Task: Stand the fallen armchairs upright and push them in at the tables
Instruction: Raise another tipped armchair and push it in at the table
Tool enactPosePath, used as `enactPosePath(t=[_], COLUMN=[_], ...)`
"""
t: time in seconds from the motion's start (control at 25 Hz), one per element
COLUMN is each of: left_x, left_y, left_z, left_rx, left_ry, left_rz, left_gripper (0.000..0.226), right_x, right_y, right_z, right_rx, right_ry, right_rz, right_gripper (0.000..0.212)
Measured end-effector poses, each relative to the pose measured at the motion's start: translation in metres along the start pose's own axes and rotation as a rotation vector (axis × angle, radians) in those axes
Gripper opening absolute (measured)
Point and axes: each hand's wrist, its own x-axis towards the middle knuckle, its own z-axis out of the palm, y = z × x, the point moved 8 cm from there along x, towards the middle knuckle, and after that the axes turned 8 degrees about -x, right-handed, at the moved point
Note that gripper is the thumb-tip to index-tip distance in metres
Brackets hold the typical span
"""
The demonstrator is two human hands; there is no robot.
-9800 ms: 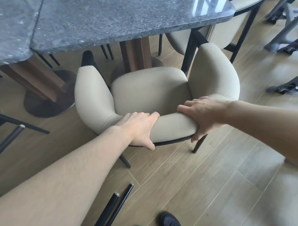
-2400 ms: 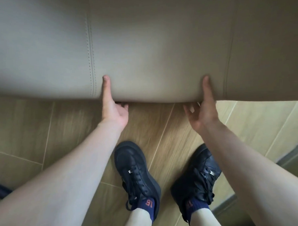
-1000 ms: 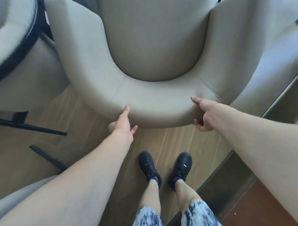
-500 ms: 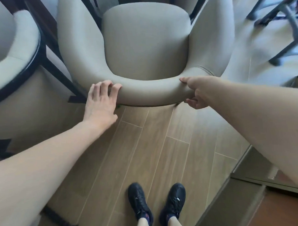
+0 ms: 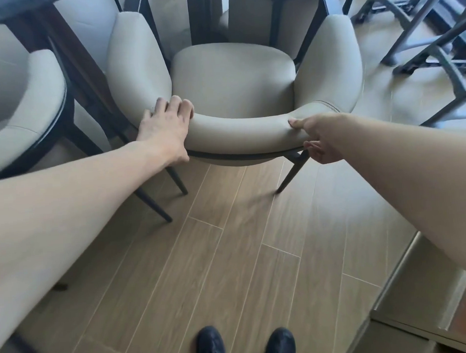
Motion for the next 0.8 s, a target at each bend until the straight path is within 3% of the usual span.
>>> enactPosePath(t=[0.04, 0.08, 0.12, 0.16, 0.24, 0.32, 0.44, 0.6, 0.8], left_x=[0.006, 0.013, 0.021, 0.028, 0.038, 0.04, 0.036, 0.033, 0.009], left_y=[-0.001, -0.002, -0.004, -0.007, -0.013, -0.016, -0.012, -0.007, 0.008], left_z=[0.002, 0.004, 0.006, 0.007, 0.006, 0.005, 0.002, 0.0, 0.004], left_rx=[0.03, 0.064, 0.097, 0.113, 0.093, 0.031, -0.024, 0.136, 0.259], left_ry=[-0.012, -0.03, -0.056, -0.084, -0.139, -0.169, -0.186, -0.209, -0.209], left_rz=[0.018, 0.054, 0.105, 0.161, 0.269, 0.348, 0.399, 0.398, 0.43], left_gripper=[0.093, 0.098, 0.102, 0.106, 0.111, 0.112, 0.104, 0.086, 0.083], right_x=[0.005, 0.008, 0.003, -0.009, -0.022, -0.017, -0.013, -0.018, -0.019], right_y=[-0.006, -0.022, -0.046, -0.065, -0.071, -0.056, -0.047, -0.044, -0.017], right_z=[-0.009, -0.023, -0.025, -0.013, 0.03, 0.058, 0.069, 0.068, 0.072], right_rx=[-0.181, -0.416, -0.619, -0.747, -0.9, -0.992, -1.186, -1.208, -1.278], right_ry=[0.102, 0.311, 0.522, 0.603, 0.384, 0.204, 0.373, 0.558, 0.601], right_rz=[-0.071, -0.214, -0.463, -0.743, -1.052, -1.03, -1.019, -1.029, -1.065], right_gripper=[0.071, 0.076, 0.071, 0.06, 0.053, 0.066, 0.088, 0.078, 0.075])
